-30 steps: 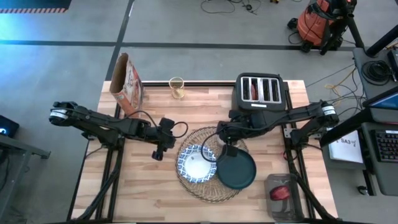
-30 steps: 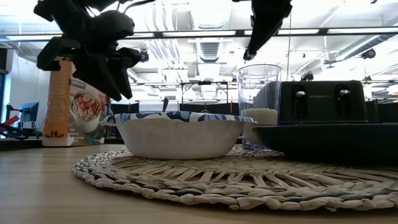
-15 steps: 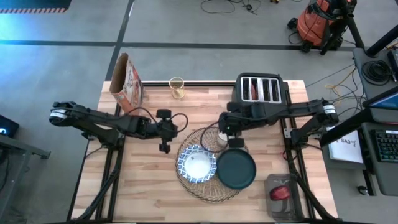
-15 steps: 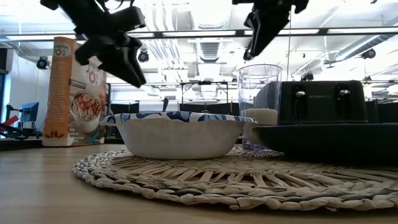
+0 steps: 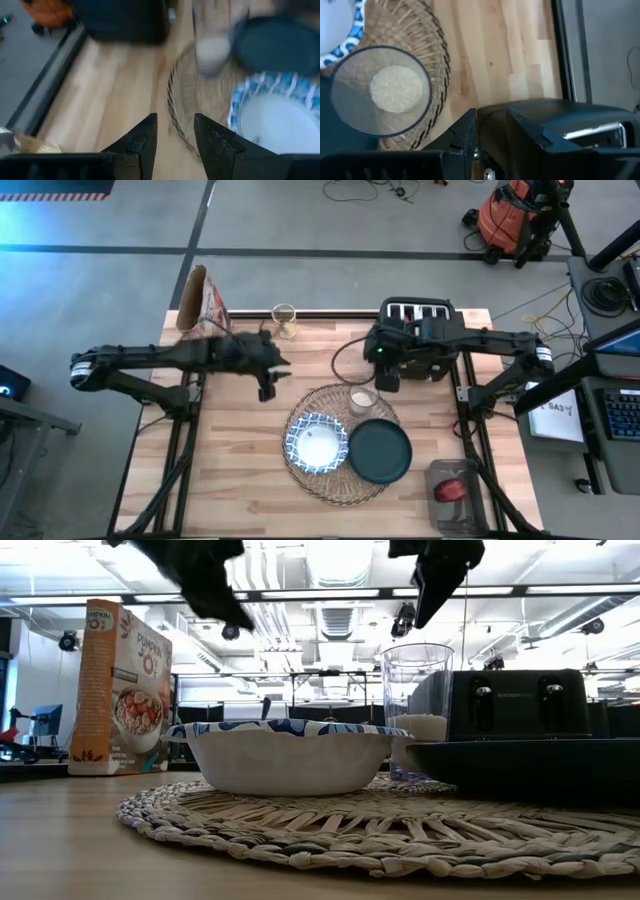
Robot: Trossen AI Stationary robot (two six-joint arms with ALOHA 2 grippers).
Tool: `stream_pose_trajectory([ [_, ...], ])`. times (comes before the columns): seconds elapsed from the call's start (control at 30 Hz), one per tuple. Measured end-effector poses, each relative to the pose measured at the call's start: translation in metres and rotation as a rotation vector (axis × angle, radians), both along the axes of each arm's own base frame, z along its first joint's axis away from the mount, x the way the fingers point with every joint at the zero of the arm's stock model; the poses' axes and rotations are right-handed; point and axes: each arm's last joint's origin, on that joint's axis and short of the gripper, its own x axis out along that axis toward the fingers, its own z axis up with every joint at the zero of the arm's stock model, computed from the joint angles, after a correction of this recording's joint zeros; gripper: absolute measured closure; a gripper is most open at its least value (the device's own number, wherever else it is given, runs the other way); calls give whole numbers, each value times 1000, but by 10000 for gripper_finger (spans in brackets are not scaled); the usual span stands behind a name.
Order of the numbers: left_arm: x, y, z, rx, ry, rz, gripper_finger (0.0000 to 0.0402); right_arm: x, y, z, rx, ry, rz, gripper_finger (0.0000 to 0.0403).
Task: Arrange a breakfast setting
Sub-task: Pour the brown cereal from the orange cereal box into the white patterned bowl
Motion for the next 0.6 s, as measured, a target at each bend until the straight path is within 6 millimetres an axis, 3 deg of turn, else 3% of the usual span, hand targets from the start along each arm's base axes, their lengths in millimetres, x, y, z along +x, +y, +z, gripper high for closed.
stream_pose_trajectory([
  [0.23, 0, 5, 21, 109, -34, -21, 288, -14, -1, 14, 40, -99, -118, 307],
  [0.4, 1, 8, 25, 50, 4, 141, 288, -15, 1, 11, 62, -108, -171, 309],
  [0.6, -12, 5, 49, -40, -52, 228, 288, -18, 1, 3, 99, -87, -285, 305],
])
